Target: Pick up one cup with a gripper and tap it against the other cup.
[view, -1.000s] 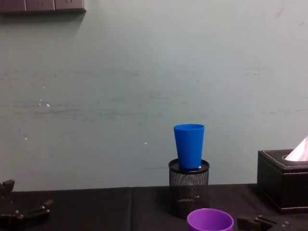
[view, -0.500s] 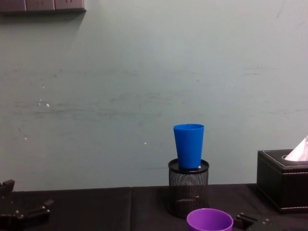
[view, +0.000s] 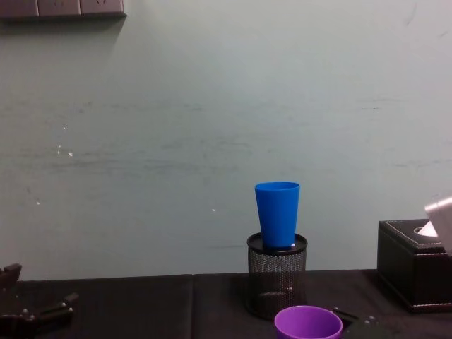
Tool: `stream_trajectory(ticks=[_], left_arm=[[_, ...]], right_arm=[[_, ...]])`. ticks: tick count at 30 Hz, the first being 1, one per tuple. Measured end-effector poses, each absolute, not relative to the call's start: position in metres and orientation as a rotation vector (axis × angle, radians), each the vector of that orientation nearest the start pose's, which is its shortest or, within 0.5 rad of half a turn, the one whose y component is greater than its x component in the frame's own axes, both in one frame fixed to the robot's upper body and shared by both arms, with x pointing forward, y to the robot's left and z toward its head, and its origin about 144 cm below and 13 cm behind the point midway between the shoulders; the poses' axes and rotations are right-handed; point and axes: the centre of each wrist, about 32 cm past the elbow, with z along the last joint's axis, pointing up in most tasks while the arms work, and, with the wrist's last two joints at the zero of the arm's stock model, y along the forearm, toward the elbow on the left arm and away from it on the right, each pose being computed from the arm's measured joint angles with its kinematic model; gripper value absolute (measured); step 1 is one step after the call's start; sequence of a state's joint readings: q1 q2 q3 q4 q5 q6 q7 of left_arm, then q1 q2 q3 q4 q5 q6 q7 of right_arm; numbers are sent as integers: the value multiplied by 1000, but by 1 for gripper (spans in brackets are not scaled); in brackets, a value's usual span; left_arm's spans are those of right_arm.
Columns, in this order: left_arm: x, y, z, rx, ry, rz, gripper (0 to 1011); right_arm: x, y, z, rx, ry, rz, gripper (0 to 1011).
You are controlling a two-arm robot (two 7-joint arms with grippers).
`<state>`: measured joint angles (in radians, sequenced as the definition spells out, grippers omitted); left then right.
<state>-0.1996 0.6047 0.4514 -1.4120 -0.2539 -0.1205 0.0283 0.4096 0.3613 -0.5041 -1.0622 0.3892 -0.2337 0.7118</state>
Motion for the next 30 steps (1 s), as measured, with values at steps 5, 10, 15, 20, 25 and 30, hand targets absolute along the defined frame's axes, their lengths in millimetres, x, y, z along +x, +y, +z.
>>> stream_trajectory(ticks=[5, 10, 15, 20, 25, 30], left_arm=[[489, 310, 1140, 304, -285, 1248, 1000], [489, 310, 1140, 304, -285, 1248, 1000], [489, 310, 1140, 304, -285, 1248, 1000], [489, 310, 1140, 304, -285, 1248, 1000], [489, 310, 1140, 304, -285, 1248, 1000], [489, 310, 1140, 304, -285, 1248, 1000]], right_arm=[[549, -256, 1109, -117, -66, -593, 1003], [548, -256, 1109, -116, -64, -594, 1003], [548, -257, 1109, -116, -63, -595, 1003], [548, -257, 1109, -116, -62, -596, 995], [548, -257, 1109, -116, -60, -597, 889], [548, -257, 1109, -115, -60, -598, 790]])
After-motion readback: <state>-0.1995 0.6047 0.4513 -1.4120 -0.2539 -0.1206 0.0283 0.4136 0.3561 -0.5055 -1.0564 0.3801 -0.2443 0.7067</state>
